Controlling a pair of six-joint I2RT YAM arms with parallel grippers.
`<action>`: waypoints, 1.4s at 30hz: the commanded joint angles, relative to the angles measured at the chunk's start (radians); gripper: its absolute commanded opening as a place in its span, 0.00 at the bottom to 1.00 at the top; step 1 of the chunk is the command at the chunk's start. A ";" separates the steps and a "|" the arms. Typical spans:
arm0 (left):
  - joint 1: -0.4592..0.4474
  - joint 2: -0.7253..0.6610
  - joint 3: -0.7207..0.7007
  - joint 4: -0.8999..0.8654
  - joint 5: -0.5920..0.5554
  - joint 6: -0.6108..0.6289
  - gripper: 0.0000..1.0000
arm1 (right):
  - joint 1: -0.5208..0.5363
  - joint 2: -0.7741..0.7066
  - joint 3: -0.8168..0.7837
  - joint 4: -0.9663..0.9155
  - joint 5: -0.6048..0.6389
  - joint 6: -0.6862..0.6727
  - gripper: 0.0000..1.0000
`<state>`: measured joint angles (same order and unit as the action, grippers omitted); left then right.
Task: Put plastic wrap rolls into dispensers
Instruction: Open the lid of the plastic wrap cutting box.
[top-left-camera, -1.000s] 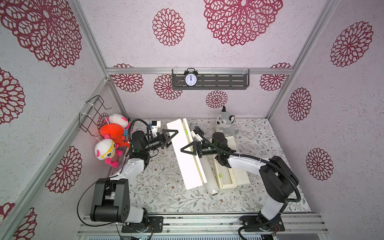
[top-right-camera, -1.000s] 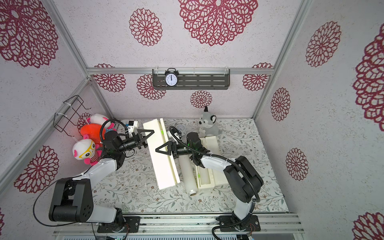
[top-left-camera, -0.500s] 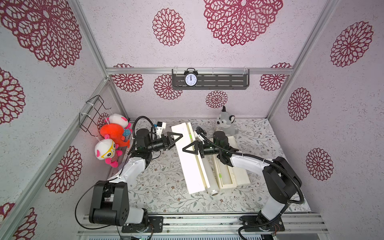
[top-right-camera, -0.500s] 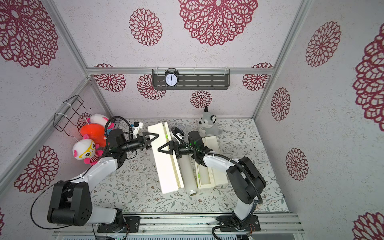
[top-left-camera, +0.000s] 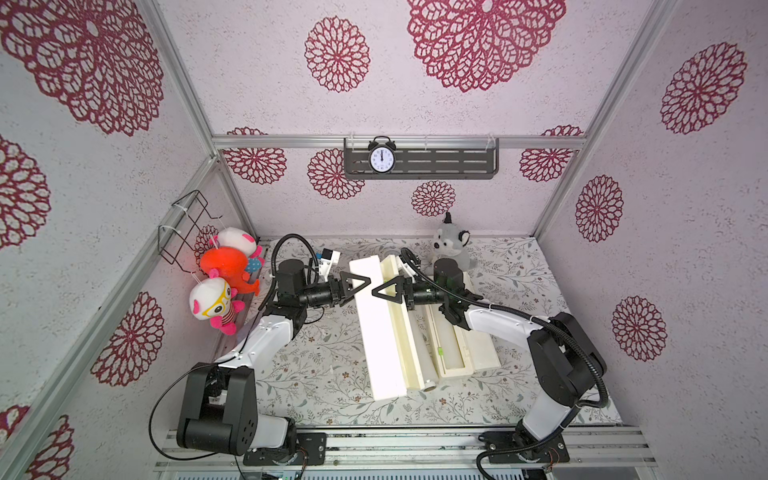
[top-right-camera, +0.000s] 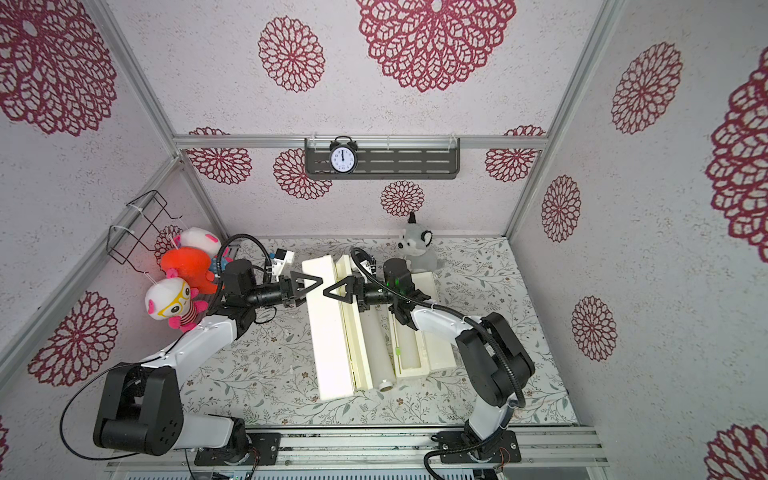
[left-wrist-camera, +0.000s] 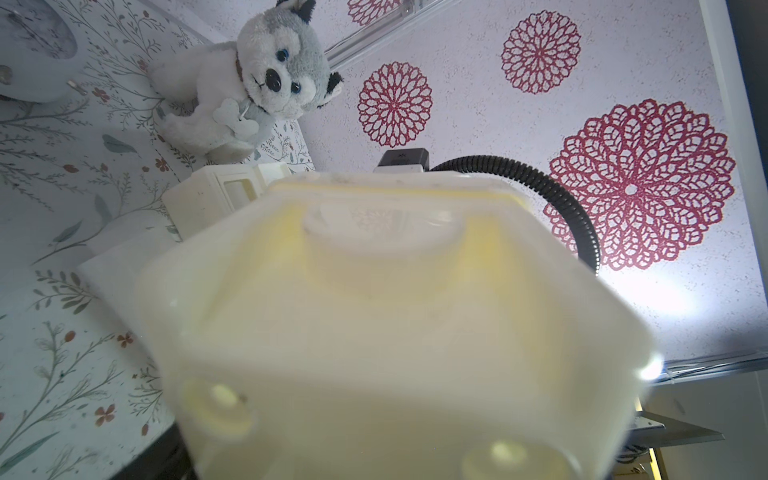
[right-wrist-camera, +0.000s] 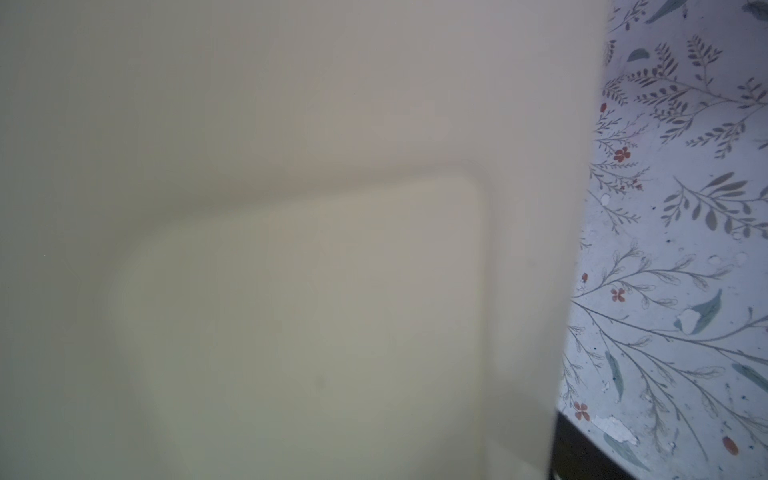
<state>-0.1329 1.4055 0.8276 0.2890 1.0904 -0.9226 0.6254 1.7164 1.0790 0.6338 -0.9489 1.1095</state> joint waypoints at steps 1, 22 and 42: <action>-0.010 -0.016 -0.002 -0.067 -0.006 0.071 0.99 | -0.010 -0.064 0.036 0.205 -0.001 0.078 0.67; 0.031 0.037 0.064 -0.008 -0.023 -0.020 0.98 | 0.018 -0.066 0.059 0.004 -0.006 -0.072 0.65; 0.027 0.065 0.056 0.037 -0.059 0.000 0.98 | 0.033 -0.066 0.084 -0.105 0.001 -0.150 0.65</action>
<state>-0.1047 1.4605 0.8951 0.2237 1.0531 -0.8886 0.6407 1.7153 1.1049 0.4953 -0.9199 0.9867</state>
